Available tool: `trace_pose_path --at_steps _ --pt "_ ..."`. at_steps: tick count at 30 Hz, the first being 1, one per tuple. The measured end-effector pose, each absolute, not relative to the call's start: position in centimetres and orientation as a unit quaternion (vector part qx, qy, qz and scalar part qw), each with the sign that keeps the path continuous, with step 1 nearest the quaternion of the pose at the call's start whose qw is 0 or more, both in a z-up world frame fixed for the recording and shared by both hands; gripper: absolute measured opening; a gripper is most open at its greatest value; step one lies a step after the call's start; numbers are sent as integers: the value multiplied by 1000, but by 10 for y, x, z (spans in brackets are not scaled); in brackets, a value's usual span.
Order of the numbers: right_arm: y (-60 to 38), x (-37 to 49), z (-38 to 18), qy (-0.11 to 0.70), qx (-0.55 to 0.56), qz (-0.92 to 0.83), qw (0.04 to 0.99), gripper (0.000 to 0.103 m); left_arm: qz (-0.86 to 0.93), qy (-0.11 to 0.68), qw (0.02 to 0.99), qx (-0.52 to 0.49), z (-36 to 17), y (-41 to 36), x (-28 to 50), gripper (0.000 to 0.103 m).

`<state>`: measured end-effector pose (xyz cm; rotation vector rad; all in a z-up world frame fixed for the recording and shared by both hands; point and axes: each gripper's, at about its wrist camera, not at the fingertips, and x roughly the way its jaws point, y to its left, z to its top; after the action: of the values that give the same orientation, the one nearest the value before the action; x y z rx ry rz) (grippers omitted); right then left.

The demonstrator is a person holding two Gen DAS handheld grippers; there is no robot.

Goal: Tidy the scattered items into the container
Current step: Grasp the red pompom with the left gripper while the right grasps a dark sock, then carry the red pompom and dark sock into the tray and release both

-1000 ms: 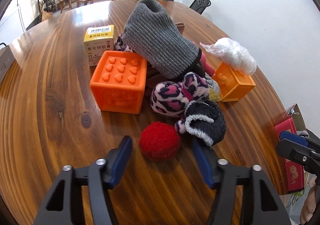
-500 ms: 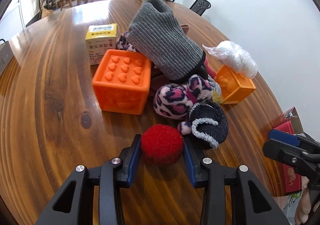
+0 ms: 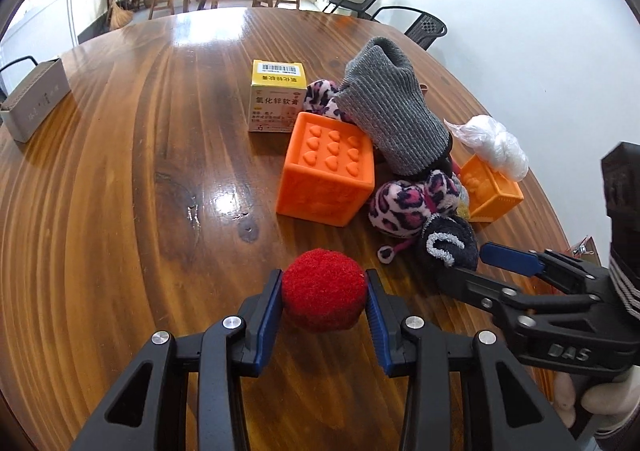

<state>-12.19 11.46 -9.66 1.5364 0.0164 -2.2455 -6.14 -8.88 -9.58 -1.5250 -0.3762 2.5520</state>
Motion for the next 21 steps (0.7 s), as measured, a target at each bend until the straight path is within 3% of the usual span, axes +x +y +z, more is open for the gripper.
trace_pose_path --at_steps 4,6,8,21 --pt "106 -132 -108 9 563 -800 206 75 849 -131 67 -507 -93 -96 -57 41" --pt "103 -135 -113 7 568 -795 213 61 849 -131 68 -508 -95 -100 -50 41" --pt "103 -136 -115 5 573 -791 216 57 848 -131 69 -508 -95 -94 -55 41" --pt "157 -95 -73 -40 545 -810 212 55 853 -109 102 -500 -80 -36 -61 41"
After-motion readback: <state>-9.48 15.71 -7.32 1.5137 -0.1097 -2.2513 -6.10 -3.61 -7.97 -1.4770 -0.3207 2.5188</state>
